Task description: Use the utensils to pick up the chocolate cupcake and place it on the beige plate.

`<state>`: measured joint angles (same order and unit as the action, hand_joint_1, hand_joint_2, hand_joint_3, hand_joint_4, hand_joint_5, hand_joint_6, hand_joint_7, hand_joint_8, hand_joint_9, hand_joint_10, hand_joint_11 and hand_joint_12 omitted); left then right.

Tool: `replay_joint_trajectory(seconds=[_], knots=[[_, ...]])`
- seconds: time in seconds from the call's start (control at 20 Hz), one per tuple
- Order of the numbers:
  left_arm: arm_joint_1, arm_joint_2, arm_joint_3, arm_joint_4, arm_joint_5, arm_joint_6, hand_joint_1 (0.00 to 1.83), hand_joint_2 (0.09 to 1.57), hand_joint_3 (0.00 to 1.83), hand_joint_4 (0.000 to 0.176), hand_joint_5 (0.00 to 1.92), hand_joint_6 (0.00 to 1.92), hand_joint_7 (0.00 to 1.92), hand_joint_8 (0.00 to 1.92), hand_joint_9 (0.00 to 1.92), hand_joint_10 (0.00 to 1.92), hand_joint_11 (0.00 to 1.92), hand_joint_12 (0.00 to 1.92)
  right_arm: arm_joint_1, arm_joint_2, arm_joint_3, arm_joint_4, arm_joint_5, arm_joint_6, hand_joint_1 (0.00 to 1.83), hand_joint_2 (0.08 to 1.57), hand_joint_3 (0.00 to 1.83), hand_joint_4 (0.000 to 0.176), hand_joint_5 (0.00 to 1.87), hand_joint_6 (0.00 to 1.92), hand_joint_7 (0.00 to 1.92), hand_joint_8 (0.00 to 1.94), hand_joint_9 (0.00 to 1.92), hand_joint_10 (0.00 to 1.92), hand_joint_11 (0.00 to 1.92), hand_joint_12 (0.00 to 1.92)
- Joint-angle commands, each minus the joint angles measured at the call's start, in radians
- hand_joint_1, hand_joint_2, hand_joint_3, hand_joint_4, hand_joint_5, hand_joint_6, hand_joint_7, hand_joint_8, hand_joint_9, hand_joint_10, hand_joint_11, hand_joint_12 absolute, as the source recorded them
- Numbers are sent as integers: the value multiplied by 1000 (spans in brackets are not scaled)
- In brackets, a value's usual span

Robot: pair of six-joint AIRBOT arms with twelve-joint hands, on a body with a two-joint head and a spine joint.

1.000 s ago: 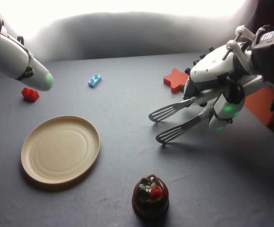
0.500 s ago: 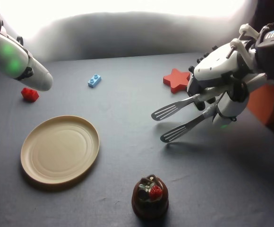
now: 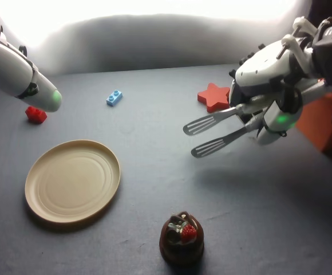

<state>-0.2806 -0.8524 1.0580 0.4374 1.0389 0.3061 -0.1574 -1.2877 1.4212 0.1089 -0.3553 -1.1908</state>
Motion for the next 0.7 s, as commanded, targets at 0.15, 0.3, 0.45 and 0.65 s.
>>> replay_joint_trajectory(seconds=[0.15,0.3,0.45,0.65], knots=[[-12,5,0,38,-44,-4,369,1131,0,0,82,6,108,5,152,4,0,395,33,20,-20,1,97,2,1101,1142,0,0,904,1103,674,1138,546,1389,431,1759],[-12,5,0,37,-41,-5,341,1137,0,0,53,2,76,2,127,3,0,333,51,35,-45,1,97,2,1071,1062,0,0,691,880,635,1135,510,1400,398,1777],[-12,5,-1,37,-41,-5,355,1135,0,0,68,5,91,4,156,9,0,391,77,63,-84,2,106,-4,1089,1148,3,0,876,1121,641,1135,514,1404,413,1783],[-12,5,-2,36,-38,-5,388,1121,0,0,91,7,95,4,162,2,0,434,95,109,-159,1,144,-36,1044,1056,0,0,611,919,584,1156,489,1393,400,1745]])
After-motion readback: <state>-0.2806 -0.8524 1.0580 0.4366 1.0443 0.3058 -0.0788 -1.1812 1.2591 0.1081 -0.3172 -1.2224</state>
